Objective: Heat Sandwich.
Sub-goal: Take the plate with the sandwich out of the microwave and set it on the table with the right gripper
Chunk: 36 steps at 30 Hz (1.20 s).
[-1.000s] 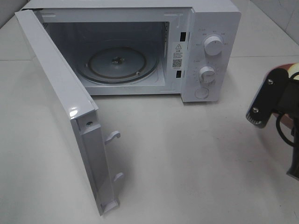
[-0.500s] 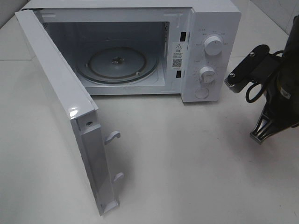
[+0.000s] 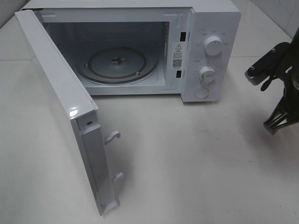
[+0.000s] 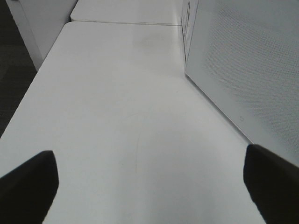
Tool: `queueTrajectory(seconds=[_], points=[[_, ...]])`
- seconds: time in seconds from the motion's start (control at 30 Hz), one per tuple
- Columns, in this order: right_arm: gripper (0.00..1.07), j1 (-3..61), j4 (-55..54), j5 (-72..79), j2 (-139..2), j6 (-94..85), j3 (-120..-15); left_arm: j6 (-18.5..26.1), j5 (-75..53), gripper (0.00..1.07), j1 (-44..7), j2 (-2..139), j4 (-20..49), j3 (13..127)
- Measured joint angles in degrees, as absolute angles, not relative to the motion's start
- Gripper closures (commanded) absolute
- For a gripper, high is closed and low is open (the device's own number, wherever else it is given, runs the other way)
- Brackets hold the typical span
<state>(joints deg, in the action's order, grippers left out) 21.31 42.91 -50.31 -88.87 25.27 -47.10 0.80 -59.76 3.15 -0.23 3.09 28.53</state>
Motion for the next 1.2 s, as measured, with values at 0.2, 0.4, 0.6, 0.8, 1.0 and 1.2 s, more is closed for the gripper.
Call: queueTrajectory(seconds=[0.2, 0.4, 0.6, 0.8, 1.0, 1.2], points=[[1.07, 17.2, 43.7, -49.2, -88.9, 26.7, -47.1, 0.8, -59.8, 0.05, 3.2, -0.2, 3.1, 28.5], [1.07, 14.4, 45.5, -48.1, -89.4, 30.2, -47.1, 0.8, -59.8, 0.05, 3.2, -0.2, 3.1, 28.5], [1.07, 13.7, 46.1, -47.7, -92.5, 31.1, -47.1, 0.8, -59.8, 0.05, 3.2, -0.2, 3.1, 28.5], [1.07, 13.6, 46.1, -45.5, -96.1, 33.2, -47.2, 0.8, -59.8, 0.05, 3.2, -0.2, 3.1, 28.5], [1.07, 13.6, 47.2, -44.2, -99.9, 35.1, -47.2, 0.8, -59.8, 0.05, 3.2, -0.2, 3.1, 28.5], [1.07, 13.6, 47.9, -42.9, -102.0, 37.1, -47.2, 0.8, -59.8, 0.05, 3.2, -0.2, 3.1, 28.5]])
